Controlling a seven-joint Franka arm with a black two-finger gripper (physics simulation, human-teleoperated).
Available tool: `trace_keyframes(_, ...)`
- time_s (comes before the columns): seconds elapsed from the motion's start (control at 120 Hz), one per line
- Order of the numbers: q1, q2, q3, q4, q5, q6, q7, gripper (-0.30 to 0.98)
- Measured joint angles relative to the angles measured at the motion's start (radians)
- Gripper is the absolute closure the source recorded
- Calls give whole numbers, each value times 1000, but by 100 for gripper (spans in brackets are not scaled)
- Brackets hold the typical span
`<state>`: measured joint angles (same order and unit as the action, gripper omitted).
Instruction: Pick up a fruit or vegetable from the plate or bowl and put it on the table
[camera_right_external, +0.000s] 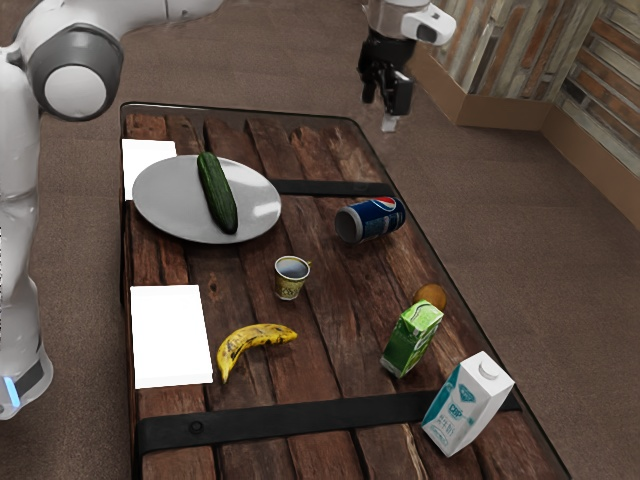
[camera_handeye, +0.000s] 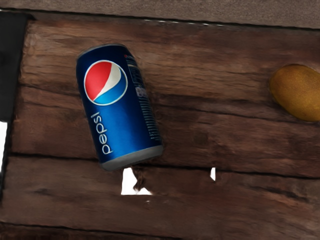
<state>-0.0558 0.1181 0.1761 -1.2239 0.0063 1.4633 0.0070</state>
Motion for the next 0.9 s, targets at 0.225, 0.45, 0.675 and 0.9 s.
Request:
trace_keyframes(0.225, 82, -63, 12, 105, -63, -80, 2, 0)
trace_keyframes(0.45, 145, -44, 44, 124, -16, -178, -357, 0)
trace_keyframes(0.675, 130, 8, 73, 90, 31, -198, -729, 0)
trace_keyframes(0.9, 155, -319, 79, -538, 39, 32, -998, 0)
